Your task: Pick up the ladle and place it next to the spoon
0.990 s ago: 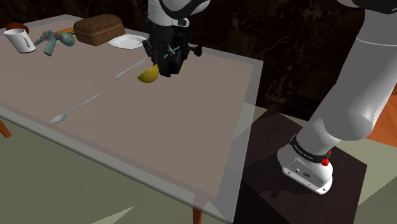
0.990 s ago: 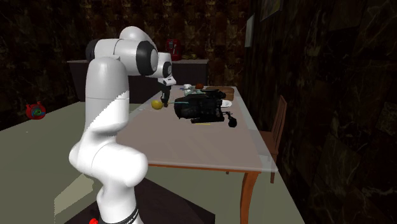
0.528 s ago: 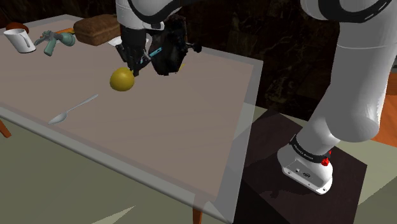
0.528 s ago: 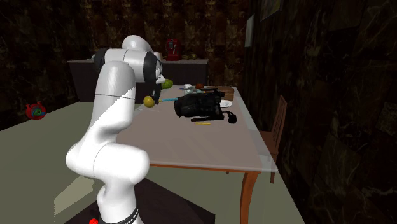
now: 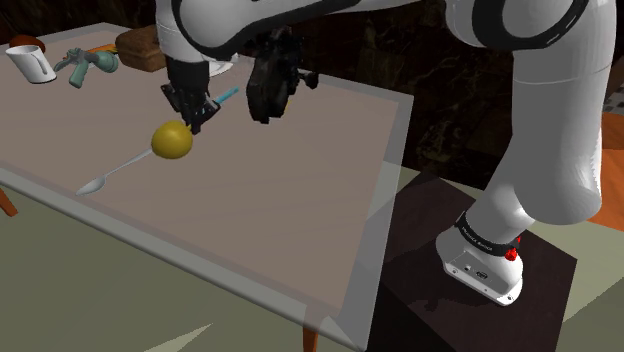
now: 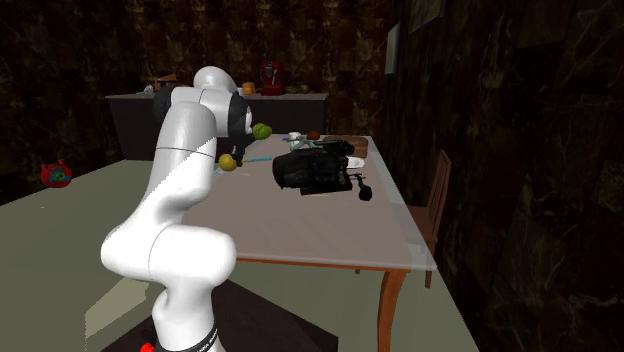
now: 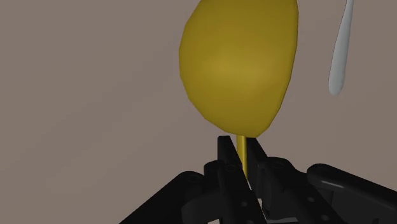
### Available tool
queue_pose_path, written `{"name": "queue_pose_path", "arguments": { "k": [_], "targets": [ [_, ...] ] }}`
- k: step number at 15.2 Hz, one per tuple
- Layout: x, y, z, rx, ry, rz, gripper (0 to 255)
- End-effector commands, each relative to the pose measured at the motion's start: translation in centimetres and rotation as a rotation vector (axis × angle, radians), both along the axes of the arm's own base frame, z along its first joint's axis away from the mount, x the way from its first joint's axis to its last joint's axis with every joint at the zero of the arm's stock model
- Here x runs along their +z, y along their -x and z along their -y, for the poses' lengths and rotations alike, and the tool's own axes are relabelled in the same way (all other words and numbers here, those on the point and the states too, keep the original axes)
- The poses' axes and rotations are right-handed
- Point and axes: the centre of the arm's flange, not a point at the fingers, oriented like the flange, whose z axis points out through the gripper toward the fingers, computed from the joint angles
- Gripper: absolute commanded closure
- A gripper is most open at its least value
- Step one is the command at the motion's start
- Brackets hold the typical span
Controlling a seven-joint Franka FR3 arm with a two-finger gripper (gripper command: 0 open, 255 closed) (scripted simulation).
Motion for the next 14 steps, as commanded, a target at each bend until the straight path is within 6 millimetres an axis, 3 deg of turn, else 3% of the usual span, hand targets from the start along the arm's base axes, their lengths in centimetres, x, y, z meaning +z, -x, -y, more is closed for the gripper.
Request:
{"name": "queue_pose_path", "arguments": {
  "k": [1, 14],
  "targets": [
    [-1.1, 0.0, 0.0, 0.0, 0.0, 0.001, 255],
    [-7.9, 0.0, 0.0, 0.0, 0.0, 0.001, 255]
  ]
}}
